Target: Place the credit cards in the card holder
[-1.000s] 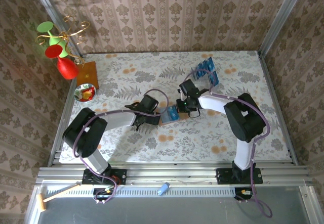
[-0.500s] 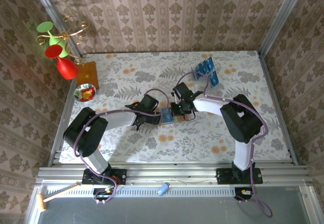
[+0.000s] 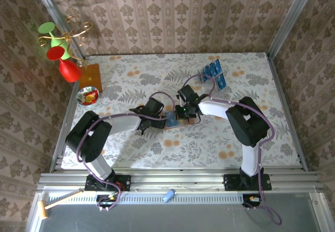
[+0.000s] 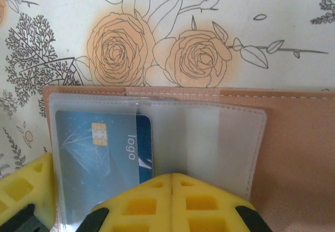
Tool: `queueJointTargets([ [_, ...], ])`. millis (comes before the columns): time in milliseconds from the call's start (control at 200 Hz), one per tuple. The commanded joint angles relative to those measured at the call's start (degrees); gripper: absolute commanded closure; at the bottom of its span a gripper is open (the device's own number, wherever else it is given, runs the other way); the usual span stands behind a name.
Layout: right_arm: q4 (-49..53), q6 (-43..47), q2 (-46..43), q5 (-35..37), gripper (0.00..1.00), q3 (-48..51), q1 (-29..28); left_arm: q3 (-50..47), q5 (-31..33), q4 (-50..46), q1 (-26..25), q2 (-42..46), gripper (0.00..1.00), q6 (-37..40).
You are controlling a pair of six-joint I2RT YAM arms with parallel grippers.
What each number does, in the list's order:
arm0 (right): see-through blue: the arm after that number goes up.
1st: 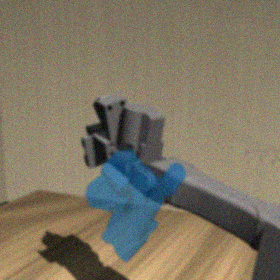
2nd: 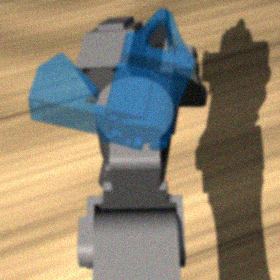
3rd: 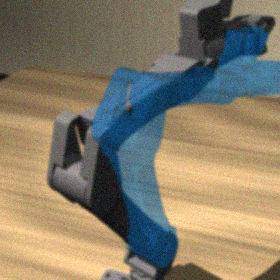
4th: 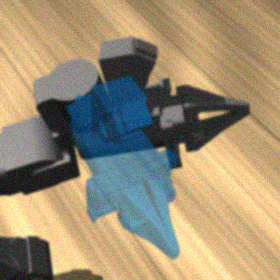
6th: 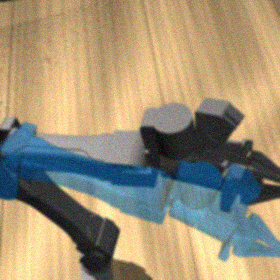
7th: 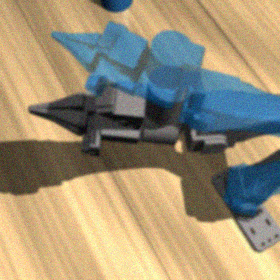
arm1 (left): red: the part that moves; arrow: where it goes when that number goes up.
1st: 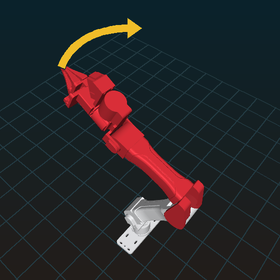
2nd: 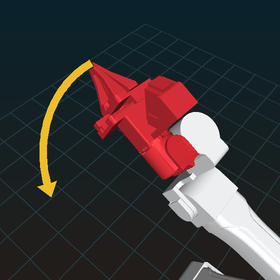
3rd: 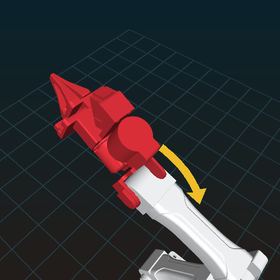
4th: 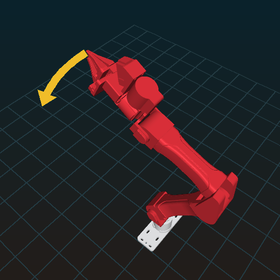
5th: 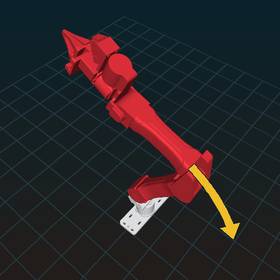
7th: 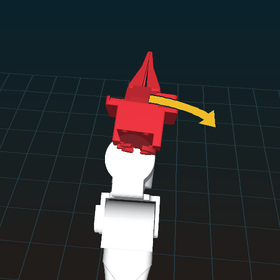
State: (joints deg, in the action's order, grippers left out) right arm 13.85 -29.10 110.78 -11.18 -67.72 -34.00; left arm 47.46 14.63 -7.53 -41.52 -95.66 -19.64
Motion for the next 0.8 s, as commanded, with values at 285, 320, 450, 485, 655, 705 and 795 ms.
queueJointTargets([
  [285,-4.7,-5.2,-1.4,-4.0,0.97,3.5,-0.7,-0.5,-2.1,1.4,2.7,0.1,0.00,2.7],
  [320,-5.5,-6.0,-1.8,-4.1,0.97,4.2,-0.8,-0.7,-2.3,1.4,3.1,0.3,0.00,3.0],
  [450,-7.7,-8.6,-3.2,-4.0,0.97,6.9,-1.2,-0.6,-3.2,1.4,4.2,0.5,0.00,4.7],
  [485,-8.4,-9.4,-3.5,-3.9,0.97,7.5,-1.5,-0.5,-3.4,1.2,4.6,0.5,0.00,5.1],
  [655,-9.9,-11.5,-4.4,-3.3,0.97,9.0,-2.7,-0.1,-4.2,0.4,6.1,0.4,0.00,6.4],
  [705,-9.7,-11.6,-4.6,-2.9,0.97,8.9,-2.8,-0.3,-4.3,0.2,6.3,0.8,0.00,6.4],
  [795,-8.2,-10.7,-5.0,-1.6,0.96,8.0,-2.7,-1.0,-4.1,-0.2,6.6,1.9,0.00,6.4],
])
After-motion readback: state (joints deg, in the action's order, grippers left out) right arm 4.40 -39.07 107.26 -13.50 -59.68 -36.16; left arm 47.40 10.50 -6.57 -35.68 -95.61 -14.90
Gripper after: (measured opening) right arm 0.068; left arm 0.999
